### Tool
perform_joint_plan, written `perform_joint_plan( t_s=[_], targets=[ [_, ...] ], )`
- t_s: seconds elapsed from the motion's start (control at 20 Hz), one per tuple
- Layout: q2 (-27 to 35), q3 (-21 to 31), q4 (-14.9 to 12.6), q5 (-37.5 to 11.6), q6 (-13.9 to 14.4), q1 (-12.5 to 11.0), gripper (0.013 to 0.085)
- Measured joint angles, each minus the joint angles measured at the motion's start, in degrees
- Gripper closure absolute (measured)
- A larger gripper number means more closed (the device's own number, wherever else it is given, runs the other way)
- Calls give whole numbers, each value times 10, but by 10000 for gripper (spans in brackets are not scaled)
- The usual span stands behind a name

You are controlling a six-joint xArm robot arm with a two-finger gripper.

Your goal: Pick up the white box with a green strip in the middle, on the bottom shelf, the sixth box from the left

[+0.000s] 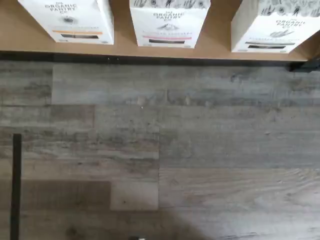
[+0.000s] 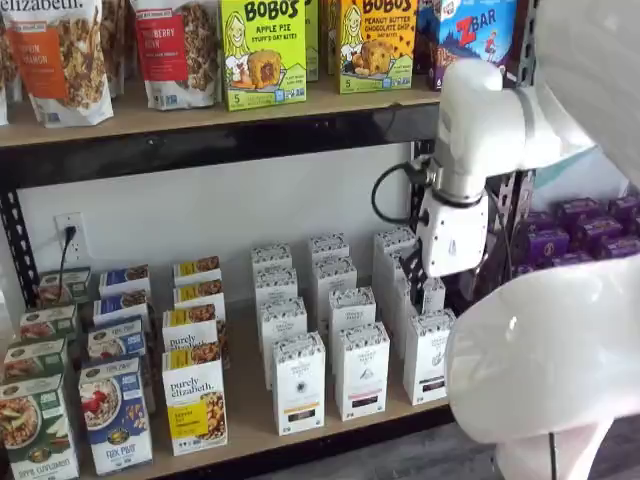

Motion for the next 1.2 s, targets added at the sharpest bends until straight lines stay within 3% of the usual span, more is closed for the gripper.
perform_joint_plan(
  t_s=[0.15,0.25,0.45,0.6,0.8,0.95,1.15,1.2],
  targets=[
    [37,2,16,-25,-11,-1,130],
    [65,5,-8,-52,12,6,130],
    [115,6,-13,-98,17,6,130],
    [164,-4,-33,-126,31,4,130],
    [227,-17,-83,-174,68,-3,130],
    [273,-22,-52,-231,33,-16,130],
    [319,-36,-37,-278,8,-29,130],
    [330,-41,-44,-284,12,-32,130]
  ],
)
